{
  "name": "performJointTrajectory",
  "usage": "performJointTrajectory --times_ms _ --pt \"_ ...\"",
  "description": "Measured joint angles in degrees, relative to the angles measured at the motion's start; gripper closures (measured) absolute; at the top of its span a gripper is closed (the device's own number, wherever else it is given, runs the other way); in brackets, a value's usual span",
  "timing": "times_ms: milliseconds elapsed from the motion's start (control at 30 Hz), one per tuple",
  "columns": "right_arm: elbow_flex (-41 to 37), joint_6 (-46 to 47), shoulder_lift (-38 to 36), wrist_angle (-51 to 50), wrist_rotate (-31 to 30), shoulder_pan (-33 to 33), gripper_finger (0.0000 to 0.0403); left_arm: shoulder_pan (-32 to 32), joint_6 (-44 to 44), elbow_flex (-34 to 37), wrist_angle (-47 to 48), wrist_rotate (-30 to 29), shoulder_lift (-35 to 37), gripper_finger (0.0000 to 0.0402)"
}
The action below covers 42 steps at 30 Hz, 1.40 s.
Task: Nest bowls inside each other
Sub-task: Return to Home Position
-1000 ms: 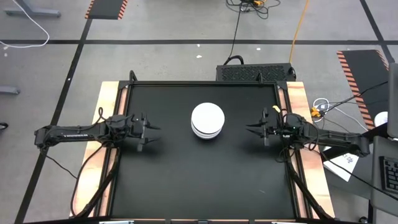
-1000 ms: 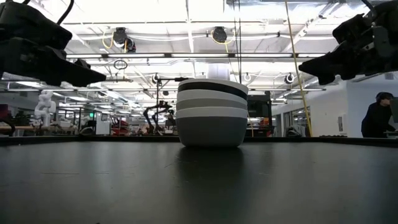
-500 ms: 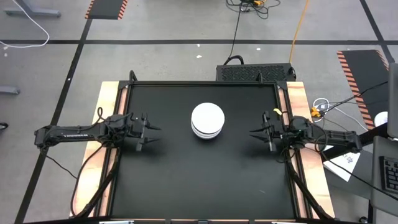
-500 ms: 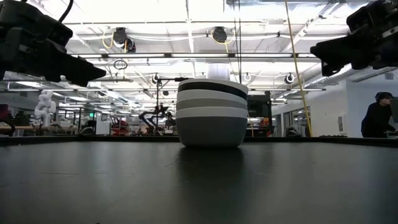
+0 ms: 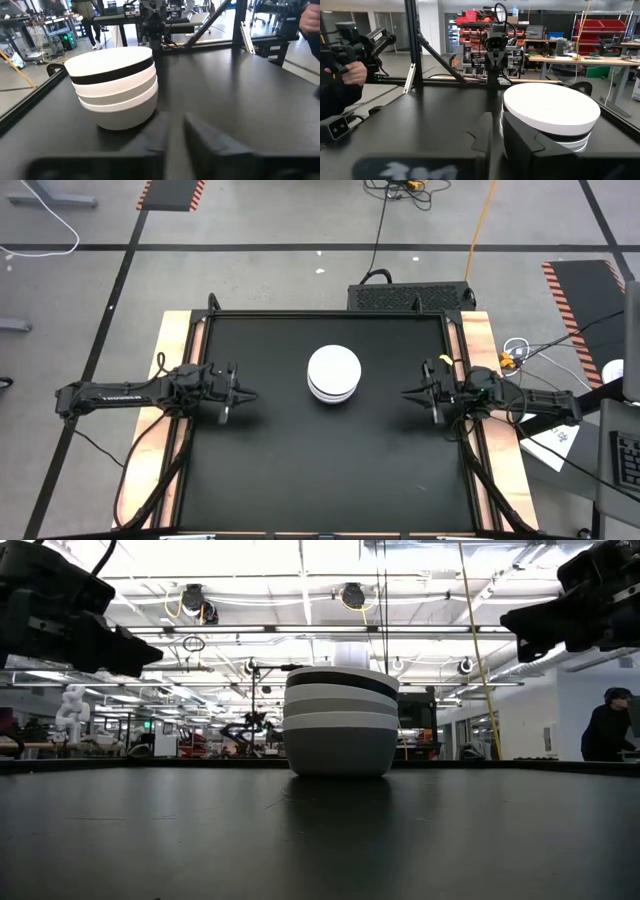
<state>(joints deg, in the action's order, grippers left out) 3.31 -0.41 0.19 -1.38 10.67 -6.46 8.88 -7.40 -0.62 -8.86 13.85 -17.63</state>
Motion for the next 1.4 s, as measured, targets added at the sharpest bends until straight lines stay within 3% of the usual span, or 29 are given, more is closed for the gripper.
performJointTrajectory --times_ms 67,300,900,1400 --pt "0.0 -1.0 0.0 -0.5 0.0 0.0 0.038 0.0 -1.1 0.0 0.2 0.8 0.0 0.0383" --pt "0.0 -0.9 0.0 -1.4 0.1 0.1 0.0402 0.0 -3.8 0.0 -1.1 2.1 0.4 0.0397" --pt "-0.1 -0.5 0.0 -1.6 0.0 6.2 0.0403 -8.3 -3.9 0.0 -1.1 0.1 6.6 0.04" --pt "-0.1 -1.2 0.0 -0.9 0.0 6.3 0.0403 -9.1 -2.4 0.0 -0.2 -0.4 6.5 0.0386"
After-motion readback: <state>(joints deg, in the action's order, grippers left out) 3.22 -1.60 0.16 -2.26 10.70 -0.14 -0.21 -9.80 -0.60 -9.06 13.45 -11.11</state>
